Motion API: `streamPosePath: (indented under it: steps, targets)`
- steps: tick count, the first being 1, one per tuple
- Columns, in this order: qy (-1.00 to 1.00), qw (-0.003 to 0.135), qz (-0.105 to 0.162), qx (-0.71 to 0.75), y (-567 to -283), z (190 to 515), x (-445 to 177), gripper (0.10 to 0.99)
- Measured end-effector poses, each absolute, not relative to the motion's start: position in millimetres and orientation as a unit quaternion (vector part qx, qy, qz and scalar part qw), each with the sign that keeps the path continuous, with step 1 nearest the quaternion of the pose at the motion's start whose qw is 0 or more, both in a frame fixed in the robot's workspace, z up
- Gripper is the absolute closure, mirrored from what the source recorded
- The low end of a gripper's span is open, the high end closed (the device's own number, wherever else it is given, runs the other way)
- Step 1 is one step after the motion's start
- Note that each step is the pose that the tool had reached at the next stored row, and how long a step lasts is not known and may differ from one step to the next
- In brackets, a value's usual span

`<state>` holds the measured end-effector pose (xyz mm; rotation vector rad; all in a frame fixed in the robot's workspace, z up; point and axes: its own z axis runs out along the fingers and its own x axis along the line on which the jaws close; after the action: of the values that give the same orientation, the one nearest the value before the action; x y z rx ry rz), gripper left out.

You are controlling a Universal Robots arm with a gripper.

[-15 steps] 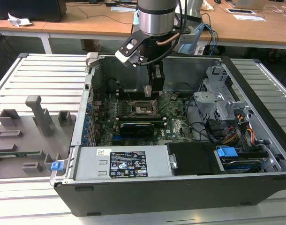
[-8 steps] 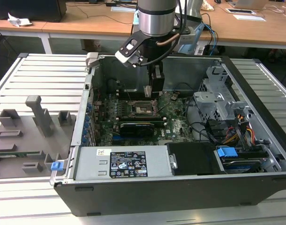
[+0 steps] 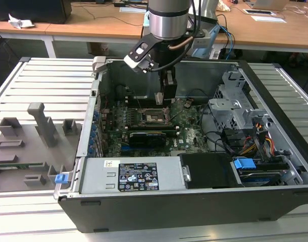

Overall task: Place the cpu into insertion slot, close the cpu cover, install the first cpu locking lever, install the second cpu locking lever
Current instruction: 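Place the cpu into insertion slot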

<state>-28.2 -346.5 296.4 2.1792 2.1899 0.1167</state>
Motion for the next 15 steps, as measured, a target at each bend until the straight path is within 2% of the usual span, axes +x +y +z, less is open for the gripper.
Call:
streamPosePath:
  steps: [15]
  targets:
    - [0.704, 0.026, 0.037, 0.708, -346.4, 286.2, -31.8, 0.553]
